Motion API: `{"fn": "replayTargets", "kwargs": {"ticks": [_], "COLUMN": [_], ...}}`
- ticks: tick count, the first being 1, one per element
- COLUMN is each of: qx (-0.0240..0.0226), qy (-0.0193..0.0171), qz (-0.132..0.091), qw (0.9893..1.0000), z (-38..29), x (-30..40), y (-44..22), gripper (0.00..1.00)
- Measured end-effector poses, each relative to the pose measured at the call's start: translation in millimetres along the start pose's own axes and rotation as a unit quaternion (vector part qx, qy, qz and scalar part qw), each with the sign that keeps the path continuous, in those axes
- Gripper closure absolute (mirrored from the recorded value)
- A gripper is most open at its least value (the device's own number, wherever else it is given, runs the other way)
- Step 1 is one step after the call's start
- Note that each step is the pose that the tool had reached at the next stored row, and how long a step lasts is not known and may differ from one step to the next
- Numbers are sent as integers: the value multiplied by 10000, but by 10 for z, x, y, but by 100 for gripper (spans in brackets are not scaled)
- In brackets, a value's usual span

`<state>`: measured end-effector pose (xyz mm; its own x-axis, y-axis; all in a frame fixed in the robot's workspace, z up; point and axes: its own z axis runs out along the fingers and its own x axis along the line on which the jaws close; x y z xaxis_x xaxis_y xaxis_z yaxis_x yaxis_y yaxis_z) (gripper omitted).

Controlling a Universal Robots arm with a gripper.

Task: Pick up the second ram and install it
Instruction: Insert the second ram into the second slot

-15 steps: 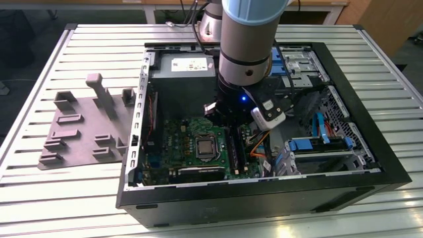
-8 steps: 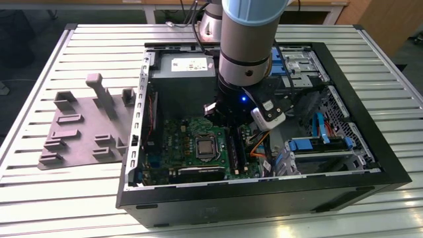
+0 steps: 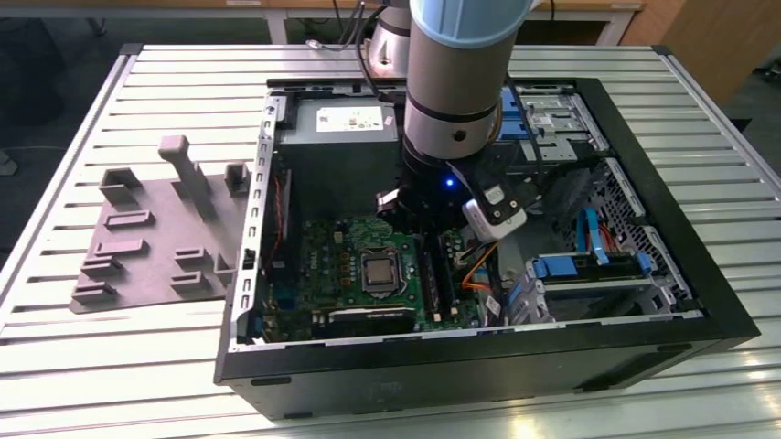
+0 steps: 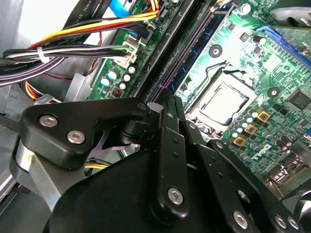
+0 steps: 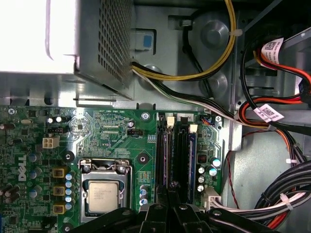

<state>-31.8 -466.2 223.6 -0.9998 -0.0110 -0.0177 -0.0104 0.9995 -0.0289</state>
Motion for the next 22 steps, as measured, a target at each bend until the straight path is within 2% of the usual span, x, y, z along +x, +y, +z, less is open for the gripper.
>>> {"fn": "replayTargets", "kwargs": {"ticks": [22], "qx": [-2], "qy": [2], "qz": [81], "qw": [10000], "z": [-11], "x": [-1], "y": [0], "gripper": [88]}}
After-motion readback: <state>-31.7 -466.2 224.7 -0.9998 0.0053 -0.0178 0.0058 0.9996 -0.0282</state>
